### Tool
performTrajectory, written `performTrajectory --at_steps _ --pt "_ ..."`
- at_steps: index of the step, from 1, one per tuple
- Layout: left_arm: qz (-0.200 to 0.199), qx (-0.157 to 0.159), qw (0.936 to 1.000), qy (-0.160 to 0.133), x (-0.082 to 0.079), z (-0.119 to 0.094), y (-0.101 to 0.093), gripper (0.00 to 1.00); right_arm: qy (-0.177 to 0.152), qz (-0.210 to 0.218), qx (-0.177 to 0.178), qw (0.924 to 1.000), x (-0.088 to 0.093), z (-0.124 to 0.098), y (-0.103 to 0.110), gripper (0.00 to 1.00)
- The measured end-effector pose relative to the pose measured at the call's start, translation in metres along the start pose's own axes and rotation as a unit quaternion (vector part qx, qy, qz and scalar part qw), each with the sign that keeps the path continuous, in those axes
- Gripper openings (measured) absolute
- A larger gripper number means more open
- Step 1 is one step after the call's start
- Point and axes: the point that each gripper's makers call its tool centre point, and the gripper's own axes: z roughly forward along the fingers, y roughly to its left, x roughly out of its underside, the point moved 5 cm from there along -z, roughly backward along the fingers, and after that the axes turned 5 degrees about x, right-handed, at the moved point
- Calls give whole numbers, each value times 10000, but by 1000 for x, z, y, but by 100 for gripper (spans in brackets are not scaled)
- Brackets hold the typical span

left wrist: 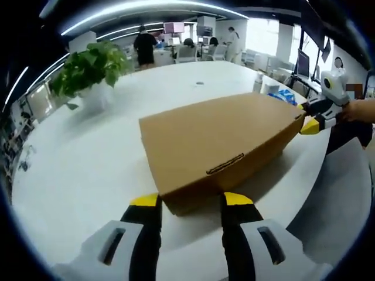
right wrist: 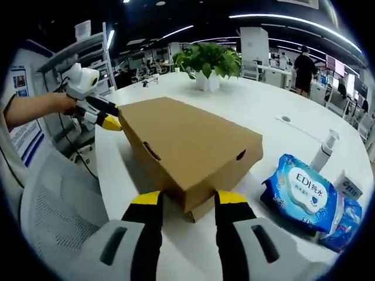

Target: Operate the shoe box by opening the lid, removing the specified soft item, and placing it in the target area until the item is outside and the box remains undamaged.

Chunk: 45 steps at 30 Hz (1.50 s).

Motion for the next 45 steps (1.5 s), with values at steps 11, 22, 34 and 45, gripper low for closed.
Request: performTrajectory --at_steps 11,22,34,45 --pt "-87 21 9999 124 7 9 1 39 152 -17 49 9999 7 7 -1 32" --pt "-297 32 9994 189 12 17 1 38 272 407 102 9988 15 14 -2 32" --pt "-494 74 9986 195 12 21 0 38 272 322 166 9990 14 15 -4 31" --pt "-233 115 9995 198 11 13 6 36 332 131 180 9992 14 11 -7 30"
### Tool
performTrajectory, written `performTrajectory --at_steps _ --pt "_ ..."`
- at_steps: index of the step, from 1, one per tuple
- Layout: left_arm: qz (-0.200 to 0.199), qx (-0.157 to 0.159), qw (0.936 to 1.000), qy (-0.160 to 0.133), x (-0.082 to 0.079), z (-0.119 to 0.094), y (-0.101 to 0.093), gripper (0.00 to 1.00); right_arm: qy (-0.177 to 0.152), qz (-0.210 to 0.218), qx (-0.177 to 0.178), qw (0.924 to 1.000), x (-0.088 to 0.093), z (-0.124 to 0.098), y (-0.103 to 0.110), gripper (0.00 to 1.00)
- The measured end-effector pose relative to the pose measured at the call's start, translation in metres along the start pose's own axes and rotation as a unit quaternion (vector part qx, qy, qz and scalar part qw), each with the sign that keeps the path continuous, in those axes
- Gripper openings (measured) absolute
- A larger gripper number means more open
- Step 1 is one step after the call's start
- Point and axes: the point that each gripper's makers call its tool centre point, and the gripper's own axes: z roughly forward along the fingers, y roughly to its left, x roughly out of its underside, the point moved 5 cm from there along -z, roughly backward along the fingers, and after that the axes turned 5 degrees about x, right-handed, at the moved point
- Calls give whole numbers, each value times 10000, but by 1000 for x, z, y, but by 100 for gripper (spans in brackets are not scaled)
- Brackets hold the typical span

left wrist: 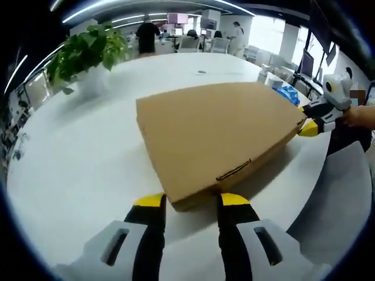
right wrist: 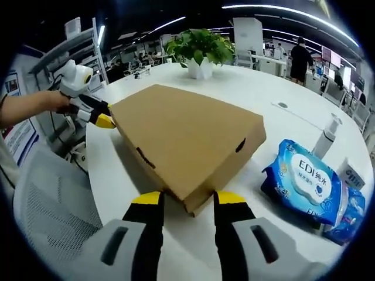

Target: Operate the shoe box by opening the lid, removing the specified soft item, and placing it in the target area until the item is outside and the box remains undamaged.

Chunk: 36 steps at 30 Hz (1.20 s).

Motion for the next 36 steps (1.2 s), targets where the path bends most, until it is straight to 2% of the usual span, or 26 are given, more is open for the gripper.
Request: performTrajectory --at_steps 10,19,36 --pt "281 65 9995 -89 -10 -7 -4 36 -150 -209 -6 9997 -9 -9 2 27" --pt "59 73 9999 -53 -8 -5 -3 34 -88 -42 16 10000 -7 -6 2 25" --pt "124 26 9999 33 -21 7 4 34 -19 -24 -26 10000 -16 3 -13 25"
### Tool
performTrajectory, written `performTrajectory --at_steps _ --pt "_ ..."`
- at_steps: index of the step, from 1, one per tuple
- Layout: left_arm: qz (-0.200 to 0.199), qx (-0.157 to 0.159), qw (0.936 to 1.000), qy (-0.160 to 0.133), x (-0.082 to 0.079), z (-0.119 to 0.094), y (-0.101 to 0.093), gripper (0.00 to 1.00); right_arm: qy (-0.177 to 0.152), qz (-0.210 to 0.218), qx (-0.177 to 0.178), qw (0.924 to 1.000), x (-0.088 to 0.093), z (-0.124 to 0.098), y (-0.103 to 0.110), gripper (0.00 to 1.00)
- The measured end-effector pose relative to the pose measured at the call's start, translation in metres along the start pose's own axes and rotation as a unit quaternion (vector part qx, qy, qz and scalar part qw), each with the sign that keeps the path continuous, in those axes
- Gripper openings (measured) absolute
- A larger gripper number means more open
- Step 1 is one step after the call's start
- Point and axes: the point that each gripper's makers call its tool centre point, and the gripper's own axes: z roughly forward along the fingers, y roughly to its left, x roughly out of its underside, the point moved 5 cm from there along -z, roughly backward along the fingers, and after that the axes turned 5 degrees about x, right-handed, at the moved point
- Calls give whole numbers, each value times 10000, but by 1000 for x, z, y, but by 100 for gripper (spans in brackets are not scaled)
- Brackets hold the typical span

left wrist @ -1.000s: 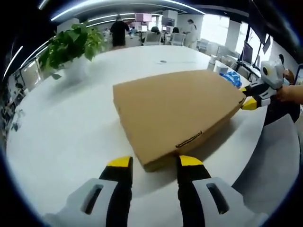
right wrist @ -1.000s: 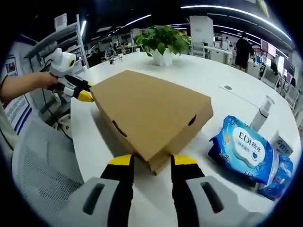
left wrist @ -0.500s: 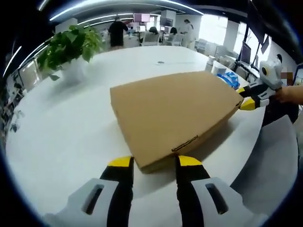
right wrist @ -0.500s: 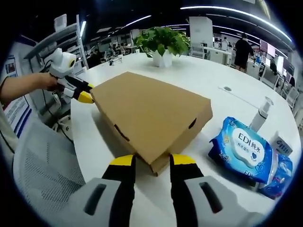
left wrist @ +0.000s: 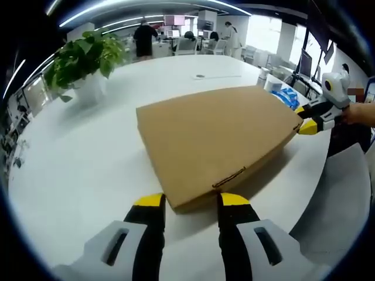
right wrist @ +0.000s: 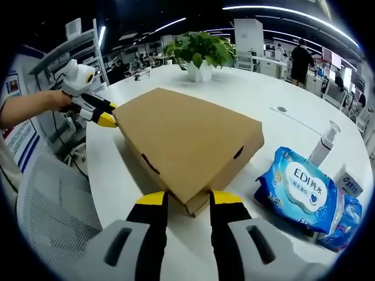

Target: Operate the shoe box by opening the lid, removing the specified soft item, and placing it in the target area until the item is outside and the box remains undamaged.

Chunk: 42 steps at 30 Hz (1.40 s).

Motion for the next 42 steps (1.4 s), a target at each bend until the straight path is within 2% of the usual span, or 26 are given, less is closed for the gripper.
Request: performTrajectory --at_steps 20,42 --pt "-12 32 10000 1 -35 30 17 34 67 0 25 10000 -20 19 -39 25" --pt "-31 93 9999 -22 -67 58 25 34 138 -6 171 9998 -34 32 -76 26"
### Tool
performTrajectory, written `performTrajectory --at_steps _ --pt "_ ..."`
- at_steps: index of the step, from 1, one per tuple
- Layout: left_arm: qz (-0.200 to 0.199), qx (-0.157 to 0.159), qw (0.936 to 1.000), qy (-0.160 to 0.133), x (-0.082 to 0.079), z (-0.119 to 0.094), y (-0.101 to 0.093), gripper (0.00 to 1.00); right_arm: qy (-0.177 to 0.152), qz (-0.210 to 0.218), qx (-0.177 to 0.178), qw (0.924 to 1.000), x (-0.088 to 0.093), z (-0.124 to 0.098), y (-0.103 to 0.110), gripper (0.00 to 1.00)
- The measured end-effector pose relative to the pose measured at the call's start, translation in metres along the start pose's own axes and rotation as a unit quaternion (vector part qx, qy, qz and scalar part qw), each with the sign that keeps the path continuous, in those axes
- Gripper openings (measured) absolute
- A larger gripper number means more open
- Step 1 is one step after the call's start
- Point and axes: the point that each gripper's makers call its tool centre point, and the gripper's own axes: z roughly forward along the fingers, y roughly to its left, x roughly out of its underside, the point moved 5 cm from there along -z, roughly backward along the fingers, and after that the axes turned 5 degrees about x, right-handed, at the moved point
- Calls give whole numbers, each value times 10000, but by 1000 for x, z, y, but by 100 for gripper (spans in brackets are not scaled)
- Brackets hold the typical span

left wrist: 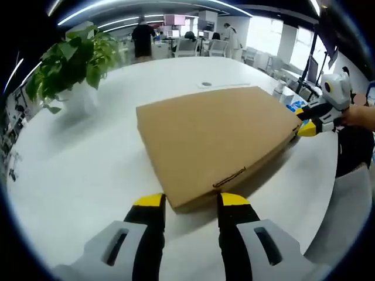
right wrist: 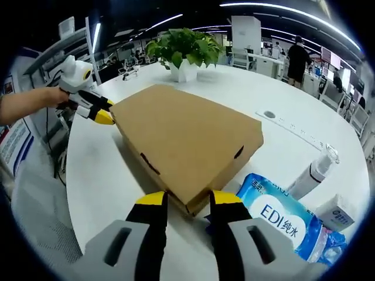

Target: Operate the shoe box by opening the lid, removing the specified soft item, and placing it in the target area until the item is outside and the box remains undamaged.

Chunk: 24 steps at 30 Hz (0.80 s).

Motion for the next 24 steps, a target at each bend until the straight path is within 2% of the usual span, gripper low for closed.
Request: performTrajectory --at_steps 12,16,24 --pt "56 -62 10000 -50 2 1 0 32 9 125 20 9999 1 -1 -2 25" --pt "187 -77 9998 -56 6 -4 -4 39 -18 -61 172 9998 4 -9 -5 25" --pt "204 -134 9995 -196 13 -18 -17 42 -144 -138 319 9993 12 -31 -8 30"
